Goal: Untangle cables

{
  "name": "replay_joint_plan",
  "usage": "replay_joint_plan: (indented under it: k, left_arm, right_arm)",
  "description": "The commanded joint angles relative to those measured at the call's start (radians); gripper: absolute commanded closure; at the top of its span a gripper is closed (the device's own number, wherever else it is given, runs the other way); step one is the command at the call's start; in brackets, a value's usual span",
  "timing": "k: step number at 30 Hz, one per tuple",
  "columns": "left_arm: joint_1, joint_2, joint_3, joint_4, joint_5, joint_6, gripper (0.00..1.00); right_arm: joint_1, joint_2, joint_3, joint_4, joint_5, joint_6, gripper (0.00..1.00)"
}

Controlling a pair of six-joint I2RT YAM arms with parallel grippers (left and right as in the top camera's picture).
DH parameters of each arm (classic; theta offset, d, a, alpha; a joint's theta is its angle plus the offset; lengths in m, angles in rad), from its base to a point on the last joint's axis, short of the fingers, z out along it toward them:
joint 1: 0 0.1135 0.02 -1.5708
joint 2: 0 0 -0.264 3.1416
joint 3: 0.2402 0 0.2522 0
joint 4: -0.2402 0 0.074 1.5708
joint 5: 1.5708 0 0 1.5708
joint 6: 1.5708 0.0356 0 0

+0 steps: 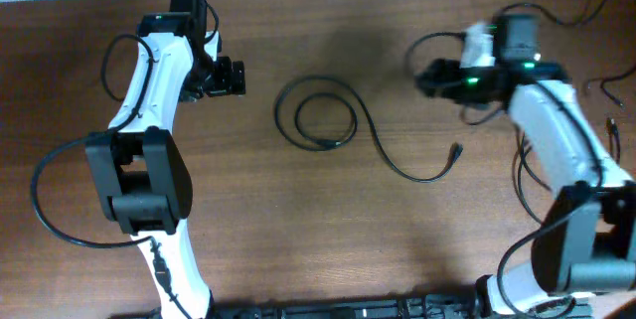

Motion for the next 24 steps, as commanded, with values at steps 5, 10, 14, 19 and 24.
replay_joint_plan:
  k: [5,10,14,19,24]
  left_arm:
    - [0.003,0.002,0.018,0.011,0.007,-0.005,0.01]
    - [0.003,0.002,0.018,0.011,0.007,-0.006,0.01]
    - [0.003,0.002,0.018,0.011,0.007,-0.005,0.01]
    - [0.003,0.002,0.018,0.011,0.007,-0.005,0.01]
    - [0.003,0.002,0.018,0.011,0.007,-0.006,0.01]
  right_arm:
    - [0.408,0.222,0.015,0.093,0.279,-0.036,0.17]
    - [0.486,0.334,0.014,0.113,0.417,0.036,0.25]
    - [0.458,0.348,0.014,0.100,0.532,0.035,0.96]
    - [0.213,0.347,0.117,0.351,0.597,-0.150,0.96]
    - [-0.014,0.385,0.117,0.719,0.392,-0.336,0.96]
